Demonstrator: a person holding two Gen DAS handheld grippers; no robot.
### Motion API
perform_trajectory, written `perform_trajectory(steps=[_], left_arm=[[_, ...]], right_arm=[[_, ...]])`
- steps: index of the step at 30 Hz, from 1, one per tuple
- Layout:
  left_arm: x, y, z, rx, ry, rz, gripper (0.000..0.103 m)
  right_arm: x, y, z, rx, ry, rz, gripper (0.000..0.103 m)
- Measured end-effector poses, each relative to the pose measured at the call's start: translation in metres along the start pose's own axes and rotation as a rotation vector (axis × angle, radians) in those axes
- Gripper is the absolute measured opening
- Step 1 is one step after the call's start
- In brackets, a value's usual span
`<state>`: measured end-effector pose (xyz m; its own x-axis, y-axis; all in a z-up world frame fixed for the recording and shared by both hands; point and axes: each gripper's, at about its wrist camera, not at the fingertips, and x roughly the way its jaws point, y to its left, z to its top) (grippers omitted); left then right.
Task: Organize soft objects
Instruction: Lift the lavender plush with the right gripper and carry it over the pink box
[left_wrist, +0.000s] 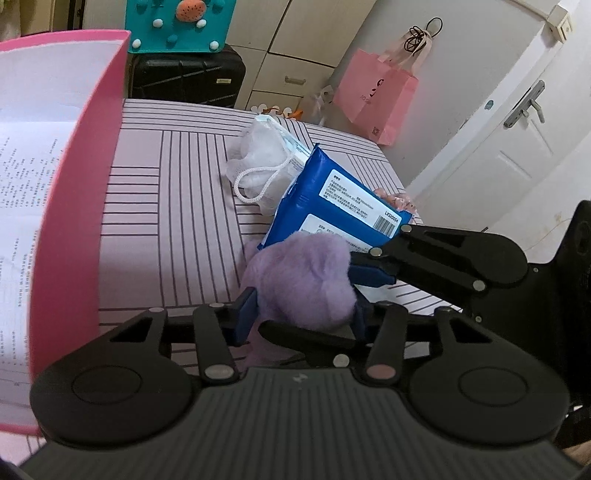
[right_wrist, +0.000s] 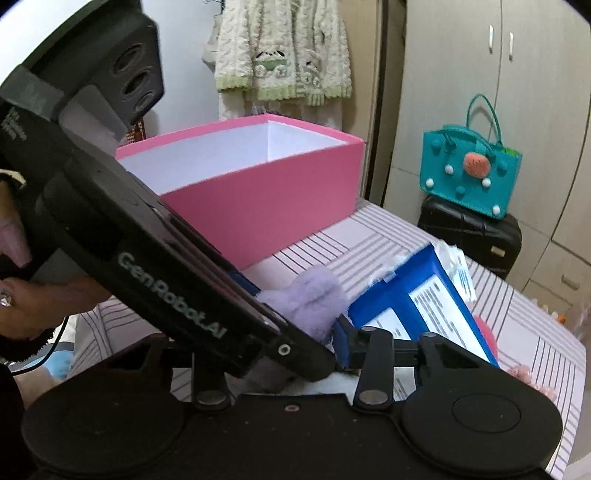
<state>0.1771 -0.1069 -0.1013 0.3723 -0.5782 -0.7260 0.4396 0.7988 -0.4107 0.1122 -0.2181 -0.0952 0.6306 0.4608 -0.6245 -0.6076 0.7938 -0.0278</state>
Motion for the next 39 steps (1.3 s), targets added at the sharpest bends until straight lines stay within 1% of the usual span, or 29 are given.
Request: perform_trajectory(steps=[4,10,16,24,30,36,39], left_arm=[[-0.012,0.000,-0.002,0.008,-0.016,0.005,0.047],[-0.031,-0.004,-0.006,0.037,-0.031,0.037,0.046],[-0.054,-0.008,-0.007,0.062,-0.023,0.052,0.043],[-0.080,-0.011,-0.019,0.078,-0.010,0.041,0.043],[-0.100,-0.012,-0.033,0.070,0.006,0.014,0.043],[-0.117,-0.013,-0.042,0.049,0.032,0.004,0.043],[-0.129,-0.014,-0.046,0.048,0.038,0.006,0.043]], right_arm=[[-0.004,0.009,0.004,-0.013,-0.016,0.000,0.047],[-0.012,0.022,0.010,-0.022,-0.041,0.010,0.047],[-0.021,0.039,0.019,-0.001,-0.045,0.012,0.047],[-0.038,0.064,0.025,0.019,-0.039,-0.003,0.047],[-0.051,0.086,0.029,0.023,-0.007,-0.013,0.047],[-0.061,0.103,0.036,0.036,0.022,0.003,0.047],[-0.067,0.114,0.041,0.013,0.021,0.006,0.047]])
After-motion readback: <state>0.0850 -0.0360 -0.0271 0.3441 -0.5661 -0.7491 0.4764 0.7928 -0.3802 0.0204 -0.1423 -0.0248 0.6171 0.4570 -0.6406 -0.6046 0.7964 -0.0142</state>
